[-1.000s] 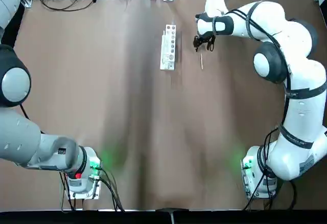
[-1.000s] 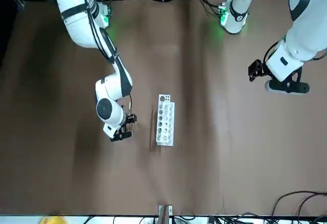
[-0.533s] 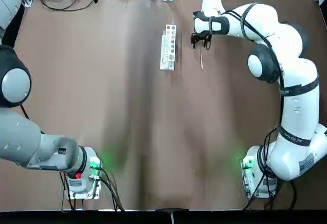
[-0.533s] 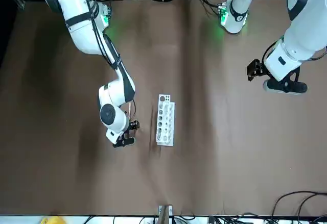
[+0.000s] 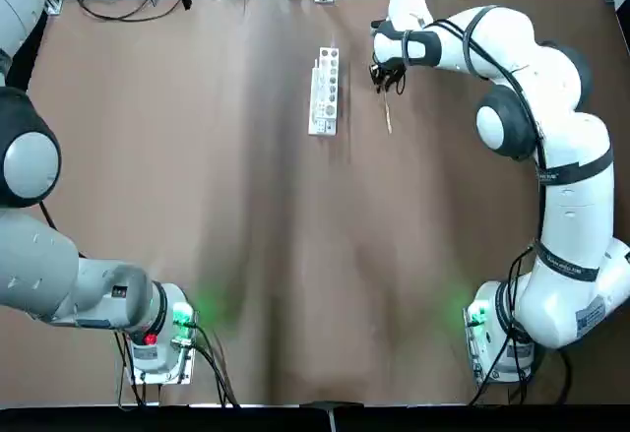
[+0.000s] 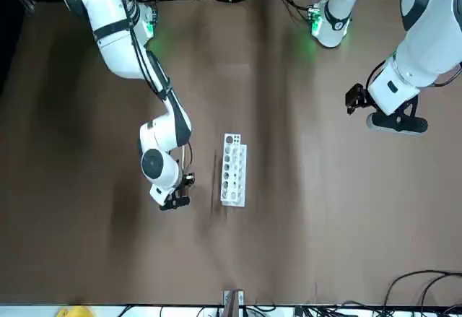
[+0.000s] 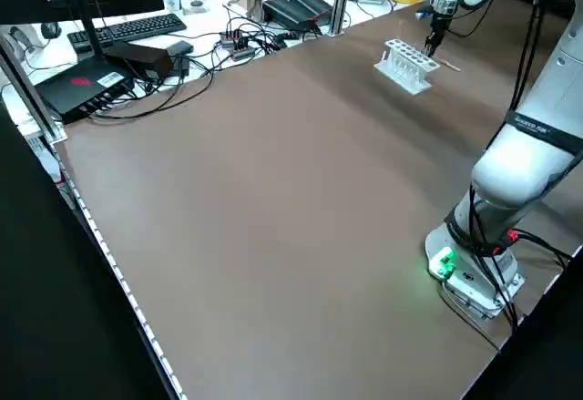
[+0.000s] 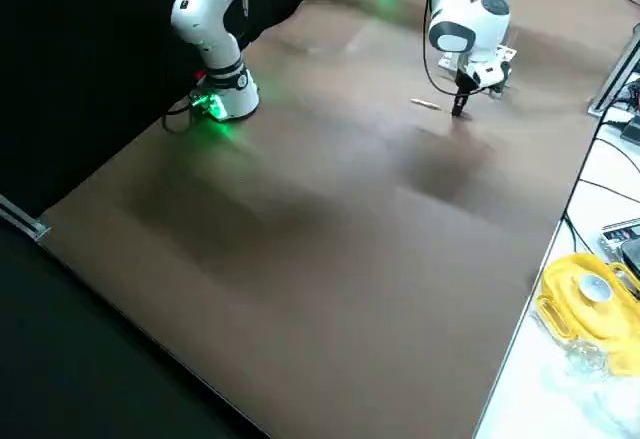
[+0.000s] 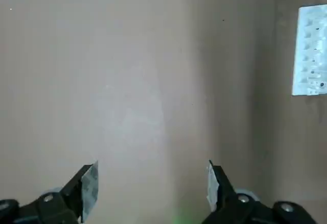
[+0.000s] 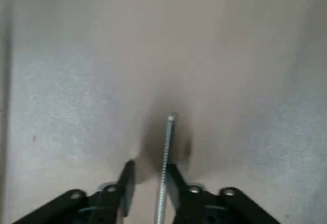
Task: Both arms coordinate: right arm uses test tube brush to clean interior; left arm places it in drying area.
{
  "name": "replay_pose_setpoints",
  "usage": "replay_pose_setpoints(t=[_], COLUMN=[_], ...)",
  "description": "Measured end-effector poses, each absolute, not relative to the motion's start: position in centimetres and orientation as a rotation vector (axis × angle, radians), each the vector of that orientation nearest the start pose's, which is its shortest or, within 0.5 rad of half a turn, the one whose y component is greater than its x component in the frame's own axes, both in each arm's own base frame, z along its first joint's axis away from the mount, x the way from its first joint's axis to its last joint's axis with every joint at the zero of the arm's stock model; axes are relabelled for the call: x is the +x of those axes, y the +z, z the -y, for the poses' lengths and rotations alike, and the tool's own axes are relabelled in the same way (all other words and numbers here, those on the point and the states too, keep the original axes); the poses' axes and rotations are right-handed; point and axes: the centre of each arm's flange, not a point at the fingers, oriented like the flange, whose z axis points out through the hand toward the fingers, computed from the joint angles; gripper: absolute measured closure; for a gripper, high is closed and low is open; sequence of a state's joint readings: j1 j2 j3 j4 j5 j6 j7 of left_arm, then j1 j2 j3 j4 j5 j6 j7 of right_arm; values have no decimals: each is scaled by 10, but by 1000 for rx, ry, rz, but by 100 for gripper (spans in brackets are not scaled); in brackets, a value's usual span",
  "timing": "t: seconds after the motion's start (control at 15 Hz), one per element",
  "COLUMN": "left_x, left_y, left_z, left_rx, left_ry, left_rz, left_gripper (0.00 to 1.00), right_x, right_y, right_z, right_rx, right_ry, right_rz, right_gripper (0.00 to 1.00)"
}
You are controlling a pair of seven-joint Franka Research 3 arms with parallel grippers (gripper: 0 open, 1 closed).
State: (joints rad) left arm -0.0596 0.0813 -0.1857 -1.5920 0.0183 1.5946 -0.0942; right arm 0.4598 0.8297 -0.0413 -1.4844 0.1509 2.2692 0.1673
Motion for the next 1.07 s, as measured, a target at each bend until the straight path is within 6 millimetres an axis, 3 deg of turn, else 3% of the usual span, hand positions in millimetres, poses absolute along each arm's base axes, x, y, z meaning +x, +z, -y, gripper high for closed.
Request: replay_pose_setpoints(t=[0.13, 0.27, 0.4, 0.67, 1.07], left_x=[561, 561, 561, 561, 561], left_y=[571, 571, 571, 571, 571], left_z=[135, 135, 135, 135, 135], left_rx=[-3114, -3114, -3114, -3114, -3114], left_ry=[119, 119, 119, 119, 119], left_rz=[-238, -238, -238, -238, -238], left_gripper=[0, 0, 0, 0, 0], right_x=[646, 647, 647, 647, 644], right_y=[177, 177, 178, 178, 187], right_z=[-298, -296, -295, -295, -297], right_rx=[-3063, -3065, -3066, -3067, -3030], right_ry=[98, 99, 103, 101, 147], right_rz=[254, 251, 246, 272, 676], right_gripper=[80, 82, 98, 98, 98])
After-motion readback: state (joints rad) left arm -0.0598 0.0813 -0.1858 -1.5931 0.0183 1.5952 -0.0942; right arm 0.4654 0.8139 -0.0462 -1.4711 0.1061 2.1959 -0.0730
